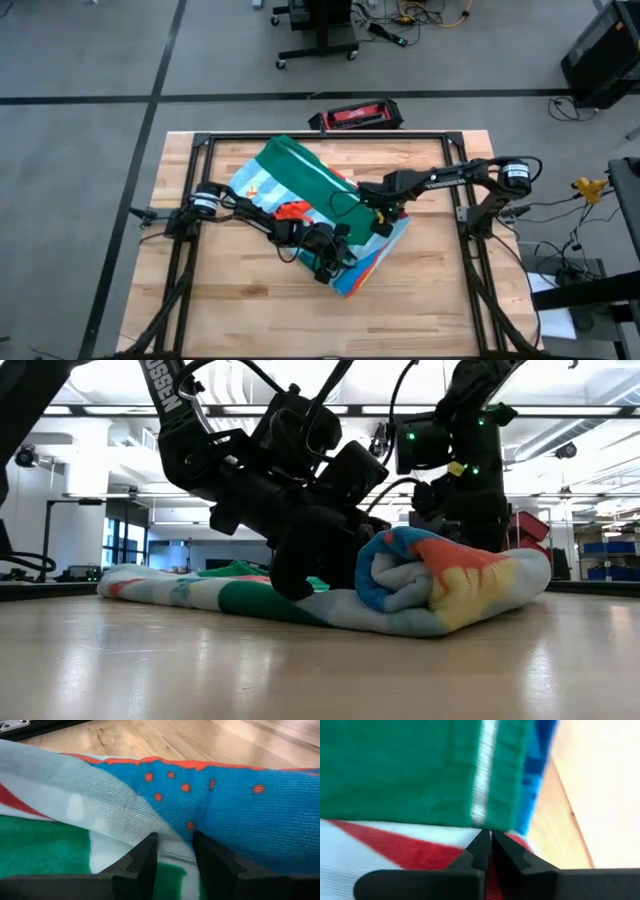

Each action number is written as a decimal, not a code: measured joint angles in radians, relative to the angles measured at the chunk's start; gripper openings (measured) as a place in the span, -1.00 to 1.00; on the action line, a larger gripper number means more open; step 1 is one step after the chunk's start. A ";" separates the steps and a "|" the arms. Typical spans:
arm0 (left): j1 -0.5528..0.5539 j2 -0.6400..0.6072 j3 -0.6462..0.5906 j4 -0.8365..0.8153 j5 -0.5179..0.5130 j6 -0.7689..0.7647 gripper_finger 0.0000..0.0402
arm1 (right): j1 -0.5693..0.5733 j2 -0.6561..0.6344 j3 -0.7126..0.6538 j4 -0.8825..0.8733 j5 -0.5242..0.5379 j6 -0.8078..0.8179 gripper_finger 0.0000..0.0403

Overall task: Roll towel
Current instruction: Roll the green multi-color dinosaur print towel

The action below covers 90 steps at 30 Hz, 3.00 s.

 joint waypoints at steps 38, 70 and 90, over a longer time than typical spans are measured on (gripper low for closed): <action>0.002 0.000 0.000 -0.008 0.003 -0.041 -0.42 | 0.541 -0.390 -0.283 0.456 0.379 0.454 -1.00; 0.047 -0.050 0.000 0.090 0.082 -0.062 -0.42 | 0.610 -0.024 -0.293 0.803 0.494 0.502 -1.00; 0.049 0.065 0.006 0.153 0.146 -0.063 -0.42 | 0.750 -0.257 -0.267 0.545 0.726 0.500 -0.98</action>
